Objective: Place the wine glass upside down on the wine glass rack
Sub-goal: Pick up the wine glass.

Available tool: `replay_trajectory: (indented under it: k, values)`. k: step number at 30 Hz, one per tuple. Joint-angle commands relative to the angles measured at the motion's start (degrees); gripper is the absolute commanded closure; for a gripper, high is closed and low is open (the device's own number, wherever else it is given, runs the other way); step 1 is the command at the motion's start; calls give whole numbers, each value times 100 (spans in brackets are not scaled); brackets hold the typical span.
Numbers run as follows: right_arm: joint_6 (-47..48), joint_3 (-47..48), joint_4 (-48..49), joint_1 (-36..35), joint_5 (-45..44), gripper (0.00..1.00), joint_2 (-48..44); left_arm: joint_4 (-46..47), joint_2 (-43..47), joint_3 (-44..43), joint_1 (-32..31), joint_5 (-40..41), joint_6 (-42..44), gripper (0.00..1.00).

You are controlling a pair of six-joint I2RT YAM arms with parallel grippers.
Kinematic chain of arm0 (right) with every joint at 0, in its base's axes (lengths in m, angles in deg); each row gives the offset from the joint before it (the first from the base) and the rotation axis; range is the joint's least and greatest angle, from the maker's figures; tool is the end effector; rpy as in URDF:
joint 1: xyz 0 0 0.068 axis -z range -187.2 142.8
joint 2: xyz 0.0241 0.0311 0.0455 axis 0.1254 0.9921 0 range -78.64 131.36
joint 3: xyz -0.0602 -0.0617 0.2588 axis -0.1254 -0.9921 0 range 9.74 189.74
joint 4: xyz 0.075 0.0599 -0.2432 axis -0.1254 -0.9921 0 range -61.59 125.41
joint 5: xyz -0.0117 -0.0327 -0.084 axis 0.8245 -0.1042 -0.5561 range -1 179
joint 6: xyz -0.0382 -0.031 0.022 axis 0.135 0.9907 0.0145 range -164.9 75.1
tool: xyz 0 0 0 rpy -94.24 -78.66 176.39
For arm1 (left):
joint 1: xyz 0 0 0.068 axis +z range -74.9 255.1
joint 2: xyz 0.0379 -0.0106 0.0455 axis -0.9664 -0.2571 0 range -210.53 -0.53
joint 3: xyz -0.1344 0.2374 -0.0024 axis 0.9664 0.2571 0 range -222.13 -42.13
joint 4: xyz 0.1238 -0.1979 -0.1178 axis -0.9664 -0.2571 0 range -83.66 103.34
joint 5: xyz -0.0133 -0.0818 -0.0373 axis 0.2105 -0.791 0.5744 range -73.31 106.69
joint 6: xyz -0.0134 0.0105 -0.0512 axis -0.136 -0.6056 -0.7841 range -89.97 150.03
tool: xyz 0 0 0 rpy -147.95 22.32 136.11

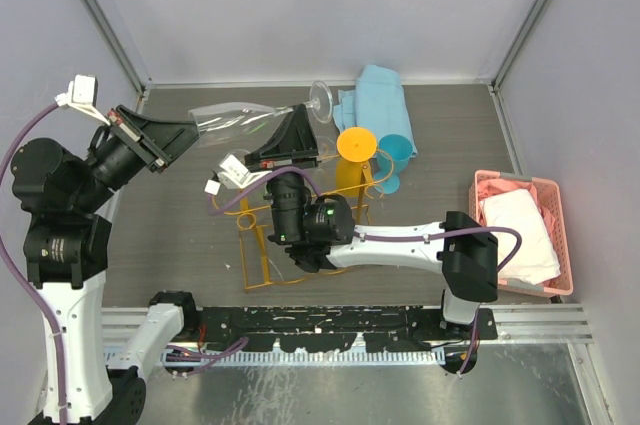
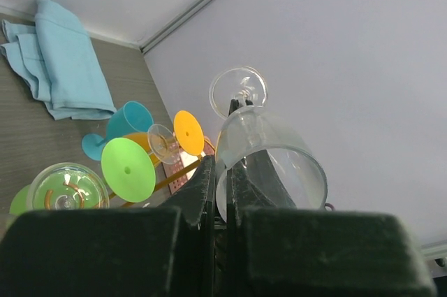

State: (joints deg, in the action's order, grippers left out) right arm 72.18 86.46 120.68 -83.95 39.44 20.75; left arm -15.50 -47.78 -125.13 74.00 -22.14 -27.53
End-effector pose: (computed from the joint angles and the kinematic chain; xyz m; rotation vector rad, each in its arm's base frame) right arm 0.1081 0.3413 0.4210 -0.5644 0.8135 -0.8540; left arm 0.1051 -0.0244 0.5114 -0.1849 1.6121 -1.2967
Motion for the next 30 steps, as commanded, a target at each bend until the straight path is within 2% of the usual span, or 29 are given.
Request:
replay_trajectory:
  k: [1,9,13,16,20,30]
  values:
    - [175,196,691,-50,380,85,-5,262,66,-256,-13,-76,-4,100]
    - [315,78,939,-52,507,61,27,320,52,-272,-13,-90,-17,100]
    - [360,-3,1032,-59,516,56,19,326,43,-285,-15,-62,-11,100]
    - [449,-73,1200,-72,557,45,19,335,40,-307,-14,-30,-13,100]
    - [452,-180,1213,-142,486,41,-84,335,40,-354,-15,11,-3,100]
    - [496,-385,1230,-581,343,39,-389,323,66,-392,-15,109,23,100]
